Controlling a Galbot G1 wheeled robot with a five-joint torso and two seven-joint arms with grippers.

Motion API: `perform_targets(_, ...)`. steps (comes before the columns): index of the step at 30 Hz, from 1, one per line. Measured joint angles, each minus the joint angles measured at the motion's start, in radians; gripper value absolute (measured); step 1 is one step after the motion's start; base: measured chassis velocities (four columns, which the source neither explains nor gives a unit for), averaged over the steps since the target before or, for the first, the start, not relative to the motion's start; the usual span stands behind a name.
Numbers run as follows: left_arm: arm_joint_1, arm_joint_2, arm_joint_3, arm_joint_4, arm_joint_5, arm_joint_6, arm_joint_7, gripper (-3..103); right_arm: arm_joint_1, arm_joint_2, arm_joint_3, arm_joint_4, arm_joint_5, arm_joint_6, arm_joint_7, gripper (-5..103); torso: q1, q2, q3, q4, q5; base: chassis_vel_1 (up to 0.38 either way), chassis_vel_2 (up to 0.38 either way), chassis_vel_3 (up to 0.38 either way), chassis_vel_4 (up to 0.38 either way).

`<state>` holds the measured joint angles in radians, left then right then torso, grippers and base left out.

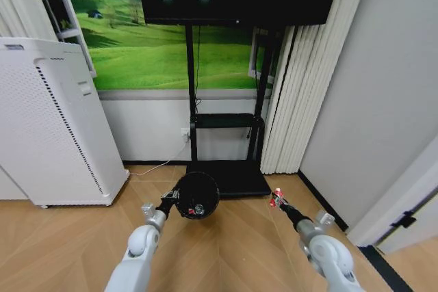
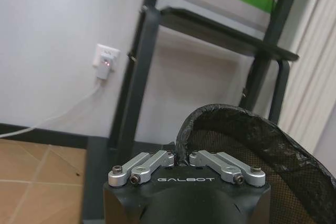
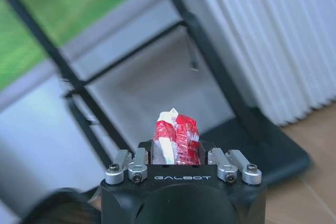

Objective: Pick up the trash bin and place the garbage on the floor into it.

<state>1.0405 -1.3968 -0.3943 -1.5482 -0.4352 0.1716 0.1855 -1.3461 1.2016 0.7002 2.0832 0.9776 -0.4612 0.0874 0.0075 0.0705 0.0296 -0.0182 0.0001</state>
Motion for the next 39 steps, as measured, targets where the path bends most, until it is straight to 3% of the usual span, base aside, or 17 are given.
perform_targets(10,-0.106,-0.032,0.220,0.109,0.046,-0.023,-0.012,7,0.030,-0.075,-0.142,0.081,-0.044,-0.037,-0.022,44,0.000,0.000,0.000,0.0000,-0.0001,0.000,0.000,0.000,0.000)
perform_targets(13,-0.126,-0.048,0.258,0.128,0.046,-0.023,-0.015,7,0.040,-0.062,-0.185,0.044,-0.128,-0.036,-0.057,44,0.000,0.000,0.000,-0.0001,0.0001,0.000,0.000,0.000,0.000)
perform_targets(21,-0.133,-0.059,0.282,0.131,0.050,-0.023,-0.016,7,0.059,-0.019,-0.238,-0.028,-0.241,-0.032,-0.077,41,0.000,0.000,0.000,0.0001,0.0001,0.000,0.000,0.000,0.000)
perform_targets(22,-0.133,-0.057,0.282,0.126,0.050,-0.022,-0.016,7,0.059,-0.014,-0.238,-0.032,-0.249,-0.032,-0.081,44,0.000,0.000,0.000,0.0000,0.0000,0.000,0.000,0.000,0.000)
perform_targets(23,-0.132,-0.056,0.280,0.123,0.050,-0.022,-0.014,7,0.059,-0.007,-0.237,-0.033,-0.253,-0.032,-0.083,54,0.000,0.000,0.000,0.0000,0.0000,0.000,0.000,0.000,0.000)
perform_targets(28,-0.131,-0.056,0.277,0.123,0.050,-0.022,-0.012,7,0.057,-0.003,-0.237,-0.033,-0.255,-0.032,-0.083,60,0.000,0.000,0.000,0.0001,-0.0002,0.000,0.000,0.000,0.000)
perform_targets(30,-0.131,-0.056,0.273,0.124,0.050,-0.022,-0.011,7,0.054,-0.001,-0.236,-0.033,-0.256,-0.031,-0.083,77,0.000,0.000,0.000,0.0000,-0.0001,0.000,0.000,0.000,0.000)
perform_targets(31,-0.131,-0.056,0.273,0.124,0.050,-0.022,-0.011,7,0.054,-0.001,-0.236,-0.033,-0.256,-0.031,-0.083,77,0.000,0.000,0.000,0.0000,-0.0001,0.000,0.000,0.000,0.000)
perform_targets(33,-0.129,-0.058,0.272,0.124,0.054,-0.022,-0.010,7,0.052,0.001,-0.230,-0.028,-0.253,-0.030,-0.078,88,0.000,0.000,0.000,0.0001,-0.0001,0.000,0.000,0.000,0.000)
perform_targets(36,-0.126,-0.054,0.273,0.110,0.058,-0.022,-0.013,7,0.060,-0.004,-0.213,-0.024,-0.235,-0.021,-0.065,97,0.000,0.000,0.000,0.0000,-0.0001,0.000,0.000,0.000,0.000)
perform_targets(39,-0.119,-0.048,0.259,0.099,0.063,-0.022,-0.015,7,0.062,-0.005,-0.194,-0.025,-0.227,-0.008,-0.053,100,0.000,0.000,0.000,-0.0001,-0.0001,0.000,0.000,0.000,0.000)
